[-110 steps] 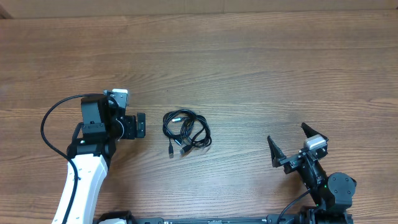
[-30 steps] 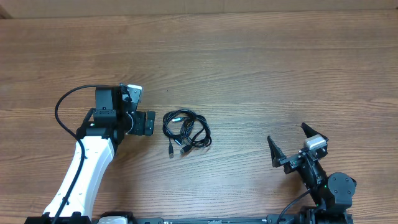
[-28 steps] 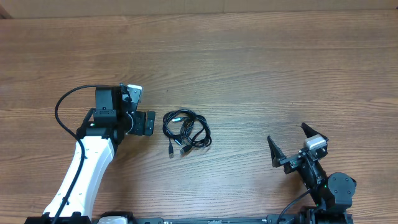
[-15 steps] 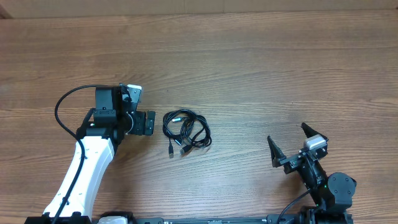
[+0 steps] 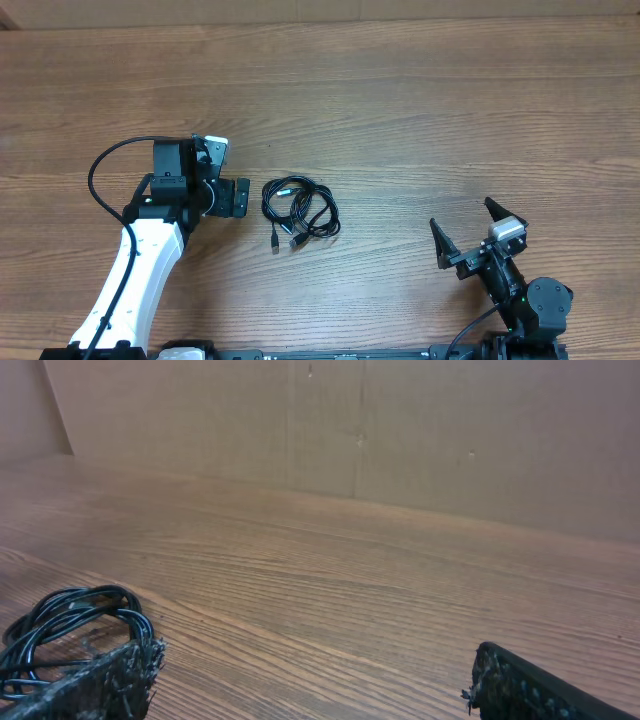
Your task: Untangle cables
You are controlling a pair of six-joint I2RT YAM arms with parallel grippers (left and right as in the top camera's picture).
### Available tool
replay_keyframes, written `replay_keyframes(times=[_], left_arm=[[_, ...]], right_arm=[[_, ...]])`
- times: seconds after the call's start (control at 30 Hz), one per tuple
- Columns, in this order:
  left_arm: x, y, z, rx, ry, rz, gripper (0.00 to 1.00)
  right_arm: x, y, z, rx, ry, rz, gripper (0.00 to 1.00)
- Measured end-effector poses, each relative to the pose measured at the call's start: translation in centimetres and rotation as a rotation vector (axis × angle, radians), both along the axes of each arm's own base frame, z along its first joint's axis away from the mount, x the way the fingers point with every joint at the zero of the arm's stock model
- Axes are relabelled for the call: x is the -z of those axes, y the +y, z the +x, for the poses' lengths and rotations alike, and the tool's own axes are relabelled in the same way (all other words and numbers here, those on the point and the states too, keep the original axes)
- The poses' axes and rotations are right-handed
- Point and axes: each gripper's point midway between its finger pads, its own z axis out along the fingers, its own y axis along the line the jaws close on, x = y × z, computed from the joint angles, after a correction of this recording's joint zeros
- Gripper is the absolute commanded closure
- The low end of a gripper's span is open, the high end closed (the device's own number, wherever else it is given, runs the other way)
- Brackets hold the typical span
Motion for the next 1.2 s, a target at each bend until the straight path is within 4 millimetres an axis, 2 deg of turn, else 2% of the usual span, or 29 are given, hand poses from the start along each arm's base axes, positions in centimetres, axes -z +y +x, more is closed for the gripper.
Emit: replay_keyframes(times=[1.2], left_arm=[[-0.24, -0.48, 0.27, 0.015, -0.015, -0.025, 0.01]], right_arm=[[-0.01, 0.00, 0.00, 0.000, -0.001, 0.000, 0.00]])
